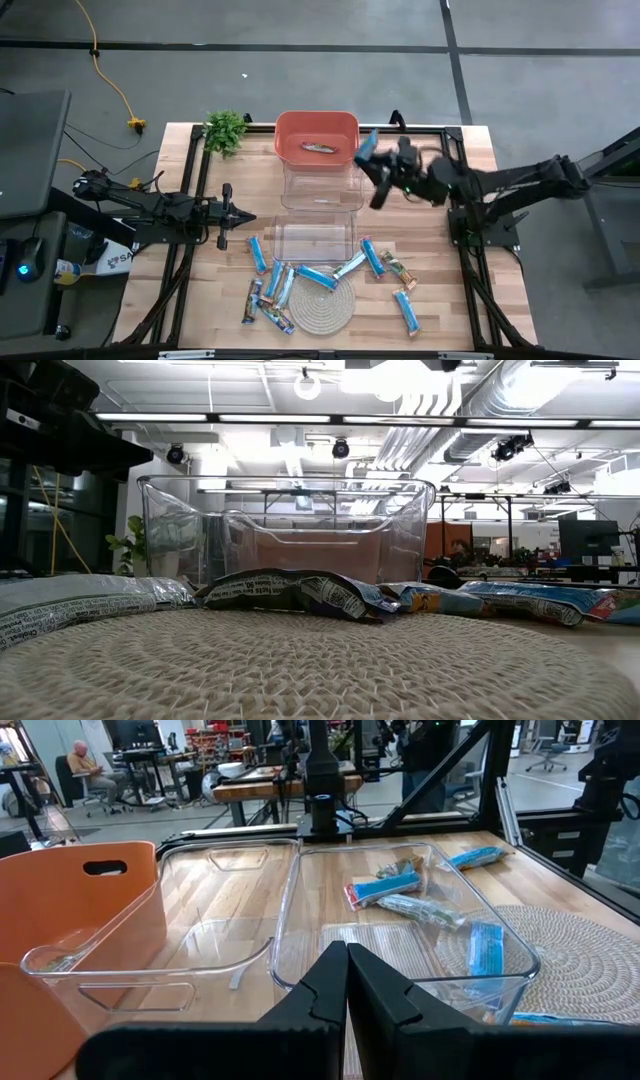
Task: Pick and place Granola Bars by type
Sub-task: Put the red granola bar into the orange bin
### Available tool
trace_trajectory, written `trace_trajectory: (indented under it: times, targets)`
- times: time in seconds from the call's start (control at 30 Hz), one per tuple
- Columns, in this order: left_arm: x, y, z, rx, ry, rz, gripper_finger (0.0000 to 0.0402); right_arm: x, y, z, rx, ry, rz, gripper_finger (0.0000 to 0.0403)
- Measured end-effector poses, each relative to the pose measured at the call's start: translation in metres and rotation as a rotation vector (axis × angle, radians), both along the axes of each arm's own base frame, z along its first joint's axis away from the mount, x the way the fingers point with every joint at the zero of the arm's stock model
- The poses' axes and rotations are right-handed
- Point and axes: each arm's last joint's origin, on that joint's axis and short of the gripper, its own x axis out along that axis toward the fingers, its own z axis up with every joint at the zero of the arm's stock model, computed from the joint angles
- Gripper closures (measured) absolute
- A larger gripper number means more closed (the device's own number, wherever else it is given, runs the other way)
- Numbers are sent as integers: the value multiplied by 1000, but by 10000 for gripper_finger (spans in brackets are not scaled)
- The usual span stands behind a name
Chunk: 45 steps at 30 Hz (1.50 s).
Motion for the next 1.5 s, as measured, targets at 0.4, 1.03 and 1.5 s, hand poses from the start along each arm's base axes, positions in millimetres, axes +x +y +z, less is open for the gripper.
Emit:
trace_trajectory:
  times: [0.4,1.03,1.5]
  targets:
    - [0,0,0,0,0,0,394,70,-88,33,33,304,-72,346]
    - [0,0,0,0,0,0,394,143,-217,-63,314,663,17,346]
    - [0,0,0,0,0,0,394,116,-244,-88,374,873,63,346]
